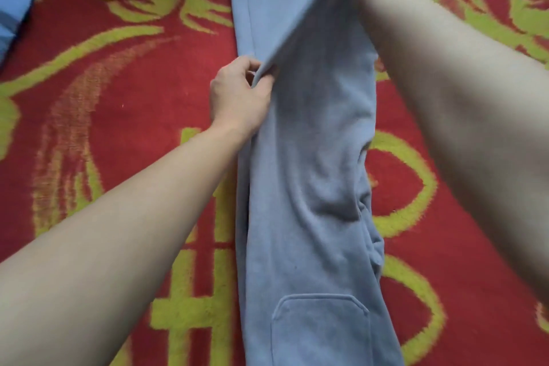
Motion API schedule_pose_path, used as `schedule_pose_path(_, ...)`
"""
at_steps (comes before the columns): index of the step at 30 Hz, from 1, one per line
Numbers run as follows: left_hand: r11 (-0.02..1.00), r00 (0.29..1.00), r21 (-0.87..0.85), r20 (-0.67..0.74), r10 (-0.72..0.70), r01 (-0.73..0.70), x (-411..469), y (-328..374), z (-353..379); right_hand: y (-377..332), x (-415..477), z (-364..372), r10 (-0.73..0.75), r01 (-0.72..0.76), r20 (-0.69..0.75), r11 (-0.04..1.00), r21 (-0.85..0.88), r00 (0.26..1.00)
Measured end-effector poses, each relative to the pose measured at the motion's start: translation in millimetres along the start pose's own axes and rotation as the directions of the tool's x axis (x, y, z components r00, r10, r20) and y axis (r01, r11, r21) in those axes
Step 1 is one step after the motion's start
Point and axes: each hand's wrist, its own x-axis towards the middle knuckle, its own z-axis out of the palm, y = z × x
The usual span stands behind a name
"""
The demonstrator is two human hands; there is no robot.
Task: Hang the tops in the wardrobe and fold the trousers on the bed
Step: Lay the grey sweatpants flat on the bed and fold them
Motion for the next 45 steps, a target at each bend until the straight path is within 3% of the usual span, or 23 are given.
schedule_pose_path(2,0.995,0.999,0.09,0.004,-0.045,0.044,6.9,-16.0,-2.5,-14.5,-8.0,19.3,-0.136,0.129,-0.057,0.984,-0.121,0.989)
schedule_pose_path(4,0.979,0.987,0.175,0.095,-0.126,0.108,11.3,-37.2,1.0,-10.5,-8.8,50.7,-0.28,0.31,0.135,0.873,-0.376,0.951)
schedule_pose_path(6,0.971,0.96,0.152,0.185,-0.211,0.184,16.6,-55.3,7.0,14.9,-10.7,77.0,-0.16,0.369,0.41,0.782,-0.502,0.898)
schedule_pose_path(7,0.968,0.949,0.119,0.204,-0.242,0.221,19.7,-60.1,9.8,36.3,-9.4,85.7,-0.103,0.378,0.458,0.735,-0.563,0.883)
schedule_pose_path(8,0.964,0.941,0.097,0.214,-0.263,0.247,23.3,-63.1,12.6,55.3,-13.6,87.9,-0.097,0.396,0.466,0.692,-0.604,0.88)
schedule_pose_path(12,0.957,0.923,0.023,0.259,-0.285,0.289,30.6,-67.7,14.0,97.7,-16.8,89.6,-0.3,0.539,0.453,0.563,-0.626,0.84)
schedule_pose_path(18,0.95,0.907,-0.023,0.306,-0.289,0.311,31.5,-71.9,13.0,92.1,10.0,104.0,-0.216,0.518,0.482,0.517,-0.681,0.849)
schedule_pose_path(21,0.954,0.901,-0.019,0.335,-0.275,0.299,34.3,-70.9,10.7,86.8,20.4,104.1,-0.159,0.517,0.516,0.515,-0.684,0.842)
schedule_pose_path(24,0.943,0.9,-0.135,0.363,-0.24,0.306,34.9,-73.2,10.1,76.3,17.4,90.2,-0.144,0.533,0.555,0.548,-0.645,0.819)
schedule_pose_path(28,0.935,0.94,-0.218,0.262,-0.218,0.278,29.7,-68.0,14.4,97.7,-36.8,57.8,-0.23,0.581,0.556,0.531,-0.616,0.799)
schedule_pose_path(31,0.942,0.958,-0.218,0.193,-0.214,0.255,15.1,-65.6,9.9,142.1,-110.9,30.4,-0.291,0.53,0.447,0.549,-0.646,0.846)
schedule_pose_path(35,0.954,0.948,-0.086,0.164,-0.272,0.289,-41.3,-78.4,0.6,209.2,-222.1,-8.7,-0.395,0.471,0.266,0.635,-0.612,0.879)
schedule_pose_path(37,0.963,0.953,0.133,0.167,-0.254,0.234,-86.1,-87.9,-1.3,238.1,-263.1,-24.7,-0.29,0.387,0.257,0.673,-0.63,0.922)
schedule_pose_path(40,0.879,0.963,0.454,0.136,-0.233,0.148,-172.6,-97.6,-1.3,259.8,-294.0,-39.2,-0.215,0.281,0.182,0.698,-0.658,0.959)
schedule_pose_path(43,0.853,0.958,0.478,0.08,-0.277,0.207,-252.9,-101.3,-0.4,264.2,-299.8,-53.0,-0.173,0.156,0.014,0.851,-0.502,0.985)
schedule_pose_path(45,0.863,0.94,0.427,0.078,-0.333,0.271,-292.0,-105.2,-0.7,266.6,-300.3,-67.3,-0.112,0.105,0.002,0.928,-0.357,0.994)
